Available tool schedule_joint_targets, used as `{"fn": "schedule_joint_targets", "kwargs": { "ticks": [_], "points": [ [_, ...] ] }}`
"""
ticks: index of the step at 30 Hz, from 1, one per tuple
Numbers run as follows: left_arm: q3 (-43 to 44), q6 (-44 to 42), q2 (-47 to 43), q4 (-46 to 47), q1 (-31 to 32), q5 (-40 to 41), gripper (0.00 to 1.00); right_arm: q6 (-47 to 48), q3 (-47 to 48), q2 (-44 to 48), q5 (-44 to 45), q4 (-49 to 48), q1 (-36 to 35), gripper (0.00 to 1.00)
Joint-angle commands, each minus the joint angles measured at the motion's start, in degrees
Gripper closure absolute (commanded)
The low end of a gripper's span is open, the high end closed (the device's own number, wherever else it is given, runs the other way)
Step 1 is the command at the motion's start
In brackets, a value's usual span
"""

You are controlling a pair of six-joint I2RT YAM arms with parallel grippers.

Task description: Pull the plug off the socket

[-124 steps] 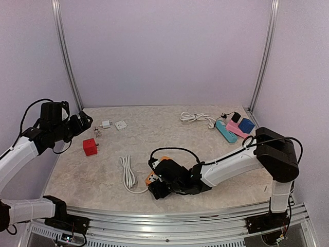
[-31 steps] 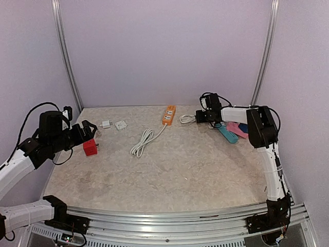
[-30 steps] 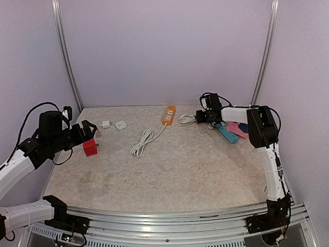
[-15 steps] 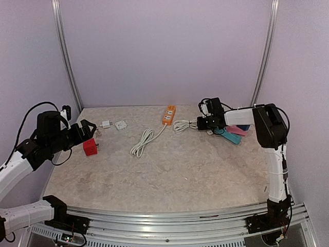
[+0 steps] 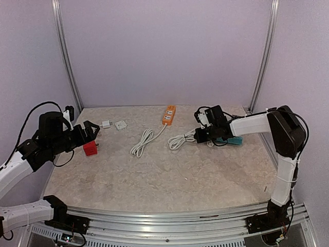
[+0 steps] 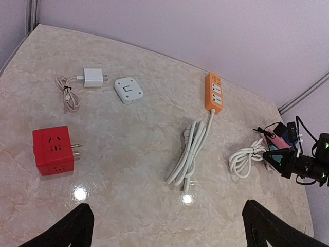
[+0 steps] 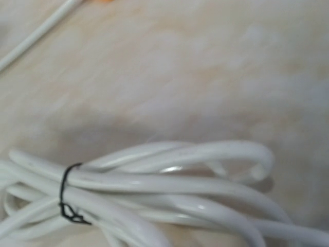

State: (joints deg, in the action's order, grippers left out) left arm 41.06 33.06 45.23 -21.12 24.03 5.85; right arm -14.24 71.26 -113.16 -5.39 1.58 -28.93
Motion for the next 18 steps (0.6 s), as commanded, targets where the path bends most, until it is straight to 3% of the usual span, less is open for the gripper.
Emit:
{"fn": "schedule_joint_targets", "kwargs": {
  "ticks": [1,10,18],
  "points": [
    [1.0,0.4,0.0,-1.3,1.6,2.1,0.01,-1.7,-6.0,6.3,-3.3,-4.8,-5.6,1.00],
    [2.5,0.3,1.4,-1.2,4.0,3.5,0.01,-6.4,-16.2,14.1,-2.7,-9.0,-19.4,1.00],
    [2.5,0.1,2.9,-1.0,5.4,3.9,0.01,-9.6,-13.8,11.5,-1.5,-12.6,-33.3,1.00]
  ]
}}
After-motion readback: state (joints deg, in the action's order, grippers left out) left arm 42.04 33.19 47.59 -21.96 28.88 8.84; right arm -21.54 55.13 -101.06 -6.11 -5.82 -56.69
